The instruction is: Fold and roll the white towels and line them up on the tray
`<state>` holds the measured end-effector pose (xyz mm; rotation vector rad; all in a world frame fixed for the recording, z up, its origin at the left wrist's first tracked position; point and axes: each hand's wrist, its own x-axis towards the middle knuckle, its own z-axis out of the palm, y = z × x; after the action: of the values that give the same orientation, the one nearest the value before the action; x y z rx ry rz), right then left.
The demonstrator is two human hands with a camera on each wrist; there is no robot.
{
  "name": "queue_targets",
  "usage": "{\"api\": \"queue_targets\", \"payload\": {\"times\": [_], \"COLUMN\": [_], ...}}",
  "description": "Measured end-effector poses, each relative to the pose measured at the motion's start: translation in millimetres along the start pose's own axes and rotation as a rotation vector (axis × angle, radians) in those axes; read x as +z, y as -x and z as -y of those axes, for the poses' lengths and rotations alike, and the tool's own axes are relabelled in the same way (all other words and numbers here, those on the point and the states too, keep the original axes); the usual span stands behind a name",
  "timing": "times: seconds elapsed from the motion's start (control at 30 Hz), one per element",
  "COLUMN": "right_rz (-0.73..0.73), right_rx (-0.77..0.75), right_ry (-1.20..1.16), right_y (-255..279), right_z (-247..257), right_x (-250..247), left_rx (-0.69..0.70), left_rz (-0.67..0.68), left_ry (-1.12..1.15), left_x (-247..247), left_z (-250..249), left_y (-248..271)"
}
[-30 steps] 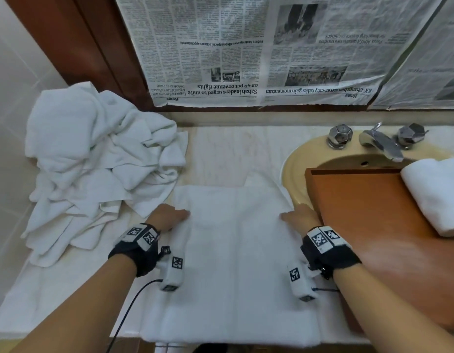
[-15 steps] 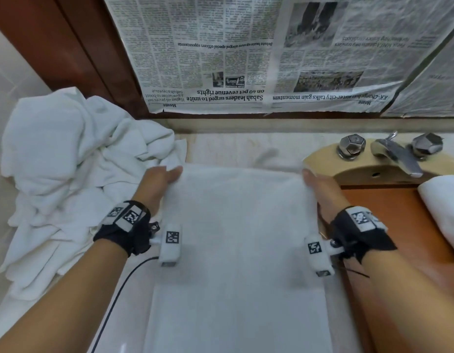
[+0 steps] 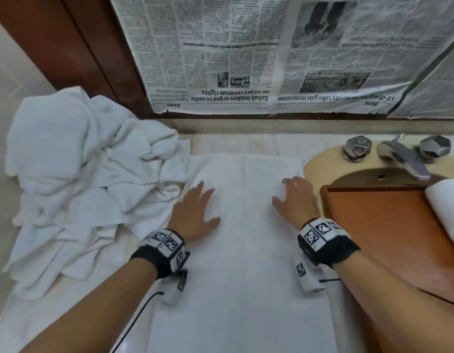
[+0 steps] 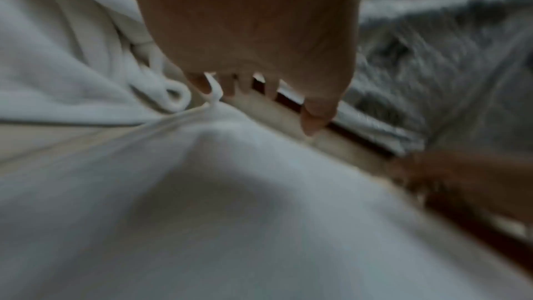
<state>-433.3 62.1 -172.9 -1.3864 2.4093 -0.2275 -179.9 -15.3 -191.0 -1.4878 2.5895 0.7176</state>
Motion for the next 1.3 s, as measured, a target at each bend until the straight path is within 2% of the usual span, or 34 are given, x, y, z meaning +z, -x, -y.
{"api": "queue_targets", "payload": {"times": [0.03,0.1,0.27,0.33,0.47,0.53,0.67,0.8,0.97,1.03,1.1,1.2,1.3], "right_rz": [0.084,0.204,0.271,0.286,0.276,0.271,0.256,0.284,0.324,0.288,0.232,0.256,0.341], "right_rx": [-0.045,-0.101,-0.154,-0.159,-0.159,-0.156,-0.148,-0.138,-0.134,-0.149,-0.149,-0.078,-0.03], "right_ry": [0.039,0.096,0.141,0.152,0.167,0.18,0.172,0.164,0.119,0.098,0.179,0.34,0.415], "right_y": [2,5,18,21,24,24,22,20,7,-2,-12,-31,-50], "right_z": [0,-2,-3,-3,-2,-2,-2,-2,1,3,4,5,4], "right_x": [9,21,34,36,41,43,45,43,34,28,22,15,9], "left_rx": [0.001,-0.003,-0.02,-0.036,0.008,0.002,-0.014,-0.035,-0.141,-0.17,-0.185,-0.131,-0.081], "left_rz": [0.082,0.136,0.13,0.146,0.012,-0.027,-0.054,-0.045,-0.021,-0.039,-0.05,0.015,0.119], "left_ry": [-0.083,-0.175,-0.229,-0.315,-0.603,-0.65,-0.596,-0.573,-0.482,-0.44,-0.352,-0.314,-0.423], "left_x": [8,18,29,22,-17,-37,-61,-66,-65,-62,-62,-51,-35], "left_z": [5,16,20,16,22,41,85,96,86,79,63,40,40], "left_y": [4,11,25,21,-15,-36,-45,-51,-65,-65,-63,-60,-59]}}
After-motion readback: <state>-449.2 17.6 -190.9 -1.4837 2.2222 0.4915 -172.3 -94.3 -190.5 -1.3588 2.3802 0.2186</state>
